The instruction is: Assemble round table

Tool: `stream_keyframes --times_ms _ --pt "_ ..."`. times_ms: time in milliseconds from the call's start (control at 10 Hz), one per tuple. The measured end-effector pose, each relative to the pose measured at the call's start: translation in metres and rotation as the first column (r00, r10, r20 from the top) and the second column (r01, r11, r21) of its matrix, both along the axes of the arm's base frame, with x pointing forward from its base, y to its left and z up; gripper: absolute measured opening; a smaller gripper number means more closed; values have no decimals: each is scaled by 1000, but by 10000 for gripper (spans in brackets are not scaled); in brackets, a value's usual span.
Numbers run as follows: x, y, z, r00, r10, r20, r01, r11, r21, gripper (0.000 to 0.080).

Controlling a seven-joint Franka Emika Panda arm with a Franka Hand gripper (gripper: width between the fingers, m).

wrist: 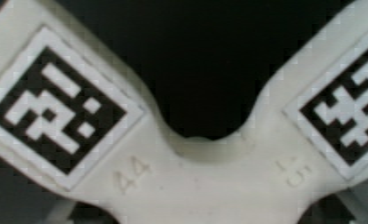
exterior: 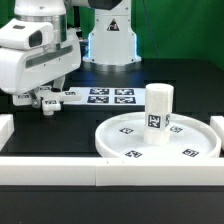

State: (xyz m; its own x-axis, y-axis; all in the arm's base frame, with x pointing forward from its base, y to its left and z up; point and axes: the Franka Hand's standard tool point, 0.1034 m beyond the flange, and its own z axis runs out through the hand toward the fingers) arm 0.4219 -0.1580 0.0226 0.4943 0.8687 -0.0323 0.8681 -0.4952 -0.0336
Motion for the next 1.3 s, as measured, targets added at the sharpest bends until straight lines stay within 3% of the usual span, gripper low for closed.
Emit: stream_keyframes --times_ms 200,400,700,1200,1300 --pt "6 8 10 1000 1 7 -1 1000 3 447" --pt "15 27 24 1000 -9 9 9 1000 6 448" --pt "38 71 53 999 -31 14 31 999 11 448" --pt "40 75 53 1000 -23 16 23 1000 12 448" --pt "44 92 61 999 -48 12 48 999 9 448"
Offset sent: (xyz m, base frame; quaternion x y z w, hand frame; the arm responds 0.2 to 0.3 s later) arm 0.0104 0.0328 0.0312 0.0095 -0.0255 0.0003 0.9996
